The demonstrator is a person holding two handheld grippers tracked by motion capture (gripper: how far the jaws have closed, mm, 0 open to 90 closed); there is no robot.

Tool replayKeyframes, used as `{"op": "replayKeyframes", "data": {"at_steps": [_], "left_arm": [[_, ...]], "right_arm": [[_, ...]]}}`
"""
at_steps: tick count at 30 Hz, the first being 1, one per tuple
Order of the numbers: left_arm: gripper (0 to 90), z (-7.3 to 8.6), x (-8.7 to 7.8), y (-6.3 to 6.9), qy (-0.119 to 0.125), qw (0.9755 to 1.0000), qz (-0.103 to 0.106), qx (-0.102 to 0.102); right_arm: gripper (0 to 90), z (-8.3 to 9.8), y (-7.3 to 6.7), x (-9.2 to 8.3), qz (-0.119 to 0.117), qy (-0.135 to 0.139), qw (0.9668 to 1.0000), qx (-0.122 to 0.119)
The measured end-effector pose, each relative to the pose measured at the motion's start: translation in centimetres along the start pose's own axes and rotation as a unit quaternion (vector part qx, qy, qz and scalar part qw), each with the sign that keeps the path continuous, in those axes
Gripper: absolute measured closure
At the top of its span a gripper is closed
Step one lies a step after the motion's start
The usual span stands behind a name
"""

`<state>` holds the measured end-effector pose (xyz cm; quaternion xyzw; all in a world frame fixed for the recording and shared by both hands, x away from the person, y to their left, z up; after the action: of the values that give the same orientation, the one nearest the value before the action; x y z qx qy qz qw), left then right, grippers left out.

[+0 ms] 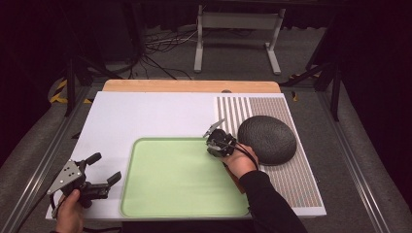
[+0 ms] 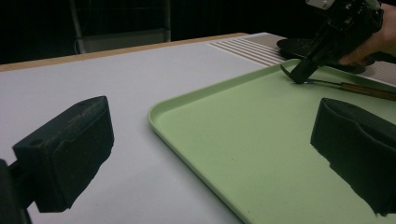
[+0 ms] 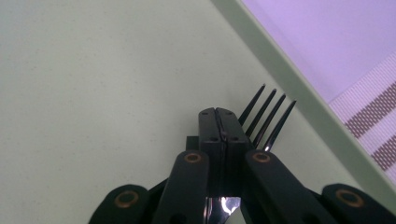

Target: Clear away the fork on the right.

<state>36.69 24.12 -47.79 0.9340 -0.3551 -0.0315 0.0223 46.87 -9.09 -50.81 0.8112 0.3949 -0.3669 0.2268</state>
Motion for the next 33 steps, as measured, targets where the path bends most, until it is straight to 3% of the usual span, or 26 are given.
{"op": "replayKeyframes", "data": {"at_steps": [8,33], "left_arm": [[0.1,0.0,0.0,0.0,-0.001,1.0,0.001,0.0],[0.2,0.1,0.1,0.0,0.0,1.0,0.0,-0.001]], "right_arm": [[90.0,0.8,1.2,-0.6,0.018,-0.003,0.9996,0.02],[90.0,3.5,3.0,-2.7,0.057,0.008,0.9962,0.066]]}}
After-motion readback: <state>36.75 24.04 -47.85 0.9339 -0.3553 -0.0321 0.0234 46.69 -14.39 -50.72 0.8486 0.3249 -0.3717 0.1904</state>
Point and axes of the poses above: each handheld gripper's, and its own axes: x roughly forward along the jaws, z roughly out of its underside, y roughly to its right, the point moved 9 cm from there along x, roughly forward along the jaws, and after that the axes turned 11 degrees about y, right-handed, at the moved point
